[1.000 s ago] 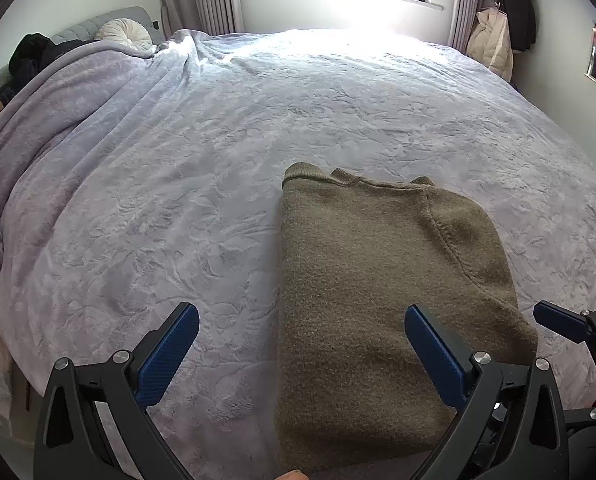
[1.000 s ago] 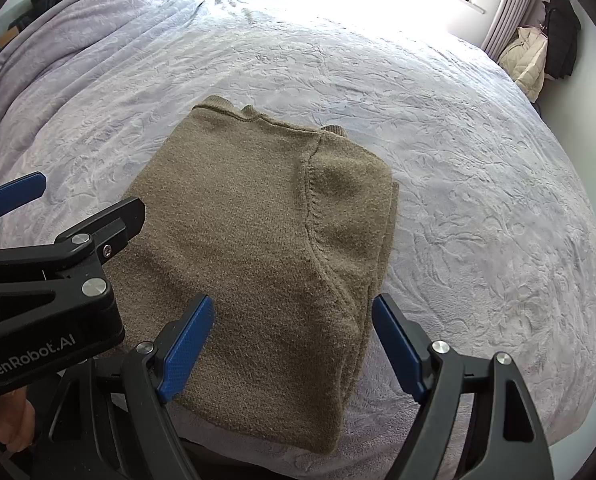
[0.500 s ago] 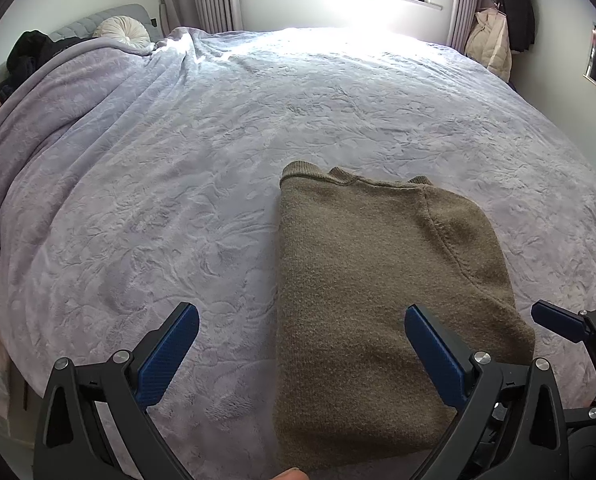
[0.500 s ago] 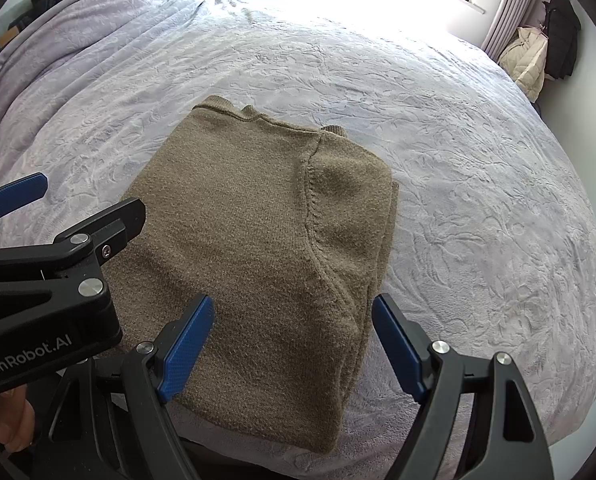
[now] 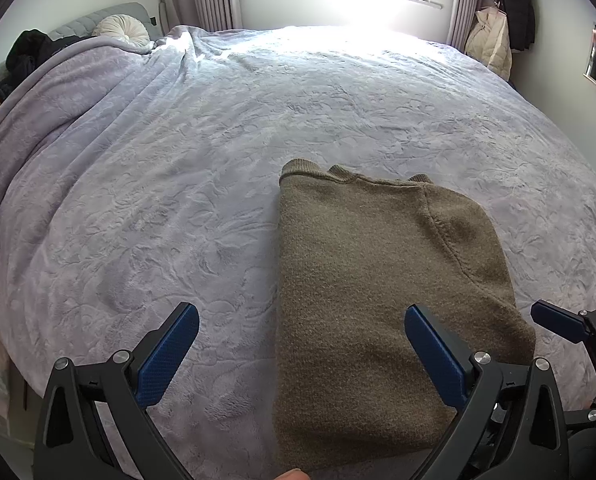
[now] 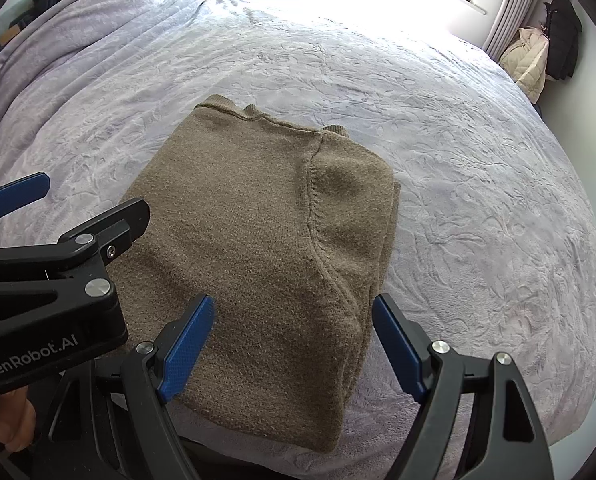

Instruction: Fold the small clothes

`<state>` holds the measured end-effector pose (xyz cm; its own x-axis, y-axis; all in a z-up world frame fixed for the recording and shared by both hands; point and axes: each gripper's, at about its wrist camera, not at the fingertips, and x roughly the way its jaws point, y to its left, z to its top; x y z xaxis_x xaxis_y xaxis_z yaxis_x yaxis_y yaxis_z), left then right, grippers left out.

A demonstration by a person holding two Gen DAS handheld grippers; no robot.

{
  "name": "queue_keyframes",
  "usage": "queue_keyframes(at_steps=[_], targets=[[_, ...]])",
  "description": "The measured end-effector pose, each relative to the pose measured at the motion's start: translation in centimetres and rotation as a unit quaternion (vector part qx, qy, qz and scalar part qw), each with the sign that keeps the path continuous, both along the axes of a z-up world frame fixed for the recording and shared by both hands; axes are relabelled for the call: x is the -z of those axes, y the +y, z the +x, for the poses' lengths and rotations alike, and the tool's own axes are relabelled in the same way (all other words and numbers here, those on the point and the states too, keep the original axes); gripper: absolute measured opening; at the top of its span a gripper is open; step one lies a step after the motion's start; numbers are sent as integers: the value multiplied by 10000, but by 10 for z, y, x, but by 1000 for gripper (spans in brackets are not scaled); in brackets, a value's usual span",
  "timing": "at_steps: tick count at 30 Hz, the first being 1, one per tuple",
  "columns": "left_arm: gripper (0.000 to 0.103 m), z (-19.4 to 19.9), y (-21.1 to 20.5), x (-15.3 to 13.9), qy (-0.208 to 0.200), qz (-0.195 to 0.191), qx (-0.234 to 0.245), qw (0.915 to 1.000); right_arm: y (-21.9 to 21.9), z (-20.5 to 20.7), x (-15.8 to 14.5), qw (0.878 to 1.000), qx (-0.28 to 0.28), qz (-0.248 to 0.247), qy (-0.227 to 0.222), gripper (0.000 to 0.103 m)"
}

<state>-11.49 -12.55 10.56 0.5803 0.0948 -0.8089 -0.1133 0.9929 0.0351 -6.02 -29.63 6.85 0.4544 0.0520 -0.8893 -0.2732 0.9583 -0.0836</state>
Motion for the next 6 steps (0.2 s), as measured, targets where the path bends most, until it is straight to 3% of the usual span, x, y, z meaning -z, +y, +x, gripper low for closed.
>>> queue_keyframes(at_steps=[6], targets=[[103,-2,6,3,24,-107,37,9999,-1,0,1,10000,-7,-6,9,84]])
